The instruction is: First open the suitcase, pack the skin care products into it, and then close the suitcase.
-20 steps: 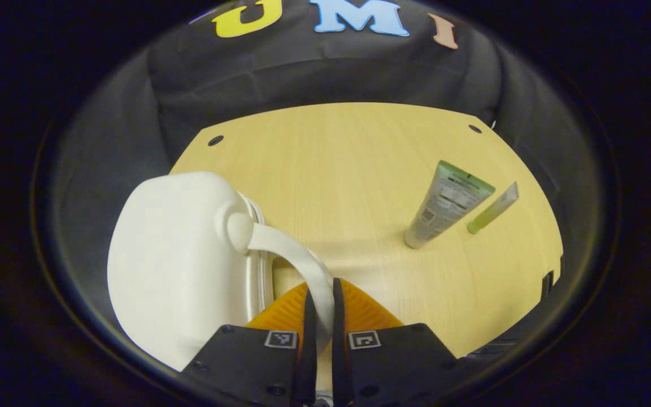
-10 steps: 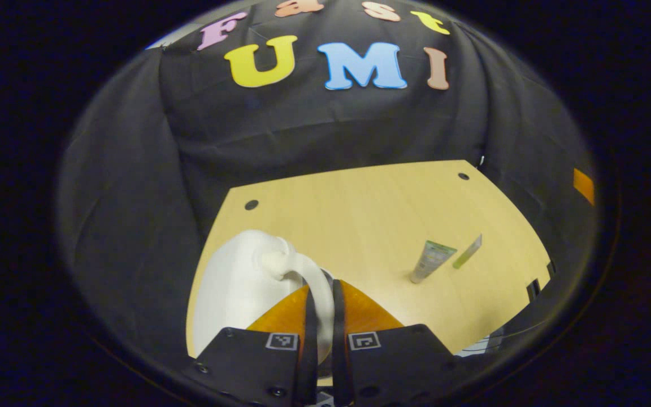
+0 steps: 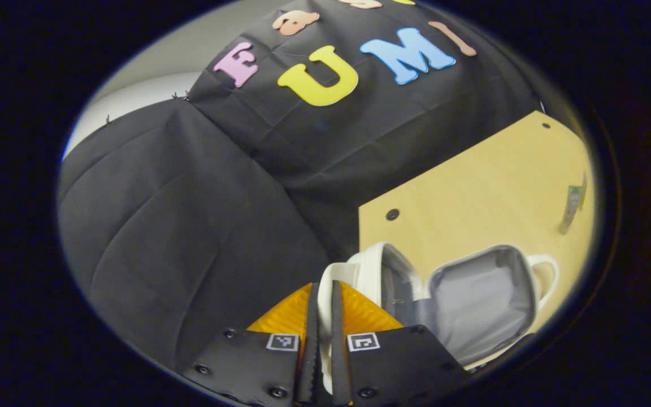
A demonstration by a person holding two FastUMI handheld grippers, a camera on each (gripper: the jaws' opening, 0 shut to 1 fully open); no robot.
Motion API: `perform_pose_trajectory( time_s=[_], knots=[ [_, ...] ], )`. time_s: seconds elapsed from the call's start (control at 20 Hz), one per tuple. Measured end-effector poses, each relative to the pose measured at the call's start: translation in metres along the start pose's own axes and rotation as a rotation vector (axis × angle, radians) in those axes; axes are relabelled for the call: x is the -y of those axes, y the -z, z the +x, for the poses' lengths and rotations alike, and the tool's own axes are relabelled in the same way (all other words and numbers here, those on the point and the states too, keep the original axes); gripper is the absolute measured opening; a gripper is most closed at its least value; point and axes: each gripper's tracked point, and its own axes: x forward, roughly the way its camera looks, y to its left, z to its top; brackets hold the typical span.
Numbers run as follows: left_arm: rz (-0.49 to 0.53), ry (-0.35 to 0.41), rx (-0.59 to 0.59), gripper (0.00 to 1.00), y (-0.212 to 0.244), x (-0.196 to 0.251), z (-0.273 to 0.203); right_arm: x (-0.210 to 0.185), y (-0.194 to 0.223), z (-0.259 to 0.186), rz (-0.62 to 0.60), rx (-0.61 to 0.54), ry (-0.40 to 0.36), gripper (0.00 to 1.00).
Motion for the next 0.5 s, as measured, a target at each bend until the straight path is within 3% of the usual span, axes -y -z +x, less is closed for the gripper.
perform_pose_trajectory(
  time_s=[0.3,0.35,0.45,0.5],
  knots=[
    [-0.022,-0.144,-0.121,0.17,0.067,-0.056,0.054,0.003,0.004,-0.003,-0.012,-0.007,0.016,0.88],
    [-0.052,-0.136,-0.127,0.25,0.072,-0.058,0.053,0.004,0.006,-0.003,-0.012,-0.011,0.021,0.88],
    [-0.141,-0.068,-0.119,0.52,0.076,-0.045,0.05,0.005,0.01,-0.004,-0.003,-0.02,0.024,0.88],
    [-0.164,-0.044,-0.111,0.75,0.075,-0.035,0.046,0.004,0.012,-0.004,0.003,-0.027,0.021,0.87]
  ],
)
